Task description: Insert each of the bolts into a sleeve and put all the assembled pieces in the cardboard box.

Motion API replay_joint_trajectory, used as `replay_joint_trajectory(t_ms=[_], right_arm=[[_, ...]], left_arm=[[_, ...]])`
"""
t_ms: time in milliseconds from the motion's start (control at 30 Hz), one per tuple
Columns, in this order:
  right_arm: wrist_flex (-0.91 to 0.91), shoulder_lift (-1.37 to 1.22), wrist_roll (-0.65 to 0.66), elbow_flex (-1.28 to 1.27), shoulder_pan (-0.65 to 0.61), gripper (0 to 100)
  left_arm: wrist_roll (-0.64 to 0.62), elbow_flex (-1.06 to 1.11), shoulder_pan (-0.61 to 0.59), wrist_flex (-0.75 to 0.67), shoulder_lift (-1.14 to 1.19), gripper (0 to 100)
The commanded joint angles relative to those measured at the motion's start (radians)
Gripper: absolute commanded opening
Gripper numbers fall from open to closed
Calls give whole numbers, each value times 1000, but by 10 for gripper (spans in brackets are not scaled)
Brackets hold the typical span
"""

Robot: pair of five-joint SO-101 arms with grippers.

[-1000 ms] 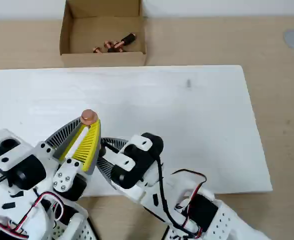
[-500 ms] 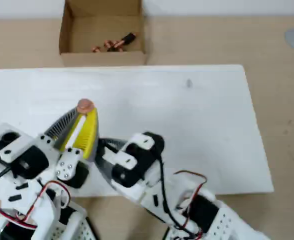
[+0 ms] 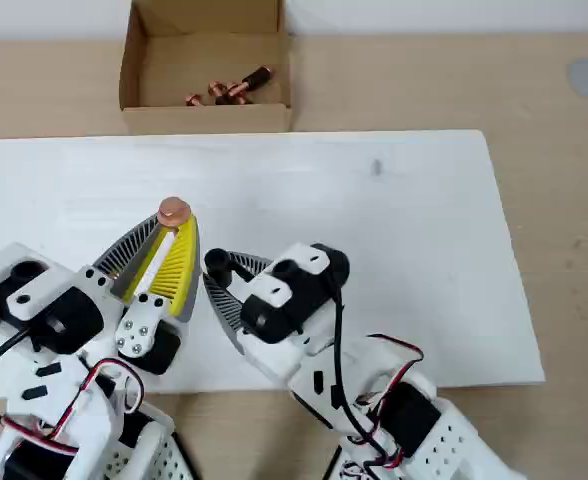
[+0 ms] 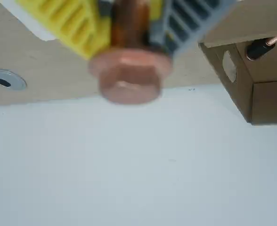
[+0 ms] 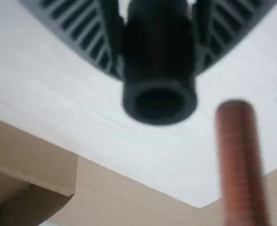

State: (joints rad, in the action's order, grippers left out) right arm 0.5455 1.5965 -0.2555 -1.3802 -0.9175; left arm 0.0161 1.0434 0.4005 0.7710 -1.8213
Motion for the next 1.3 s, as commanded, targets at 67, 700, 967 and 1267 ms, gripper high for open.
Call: replay_joint_trajectory(t_ms=[67,700,967,1267], right_arm=[[-28,15,-26,36,15,15],[-28,15,-26,36,15,15],[-28,15,-26,39,-18,15],[-28,15,-23,36,-41,15]], left_arm=[[-2,26,-14,-101,-7,4],[-2,129,55,-235,-5,4],[-2,196,55,-241,-5,4],[3,192,57,-141,-5,4]])
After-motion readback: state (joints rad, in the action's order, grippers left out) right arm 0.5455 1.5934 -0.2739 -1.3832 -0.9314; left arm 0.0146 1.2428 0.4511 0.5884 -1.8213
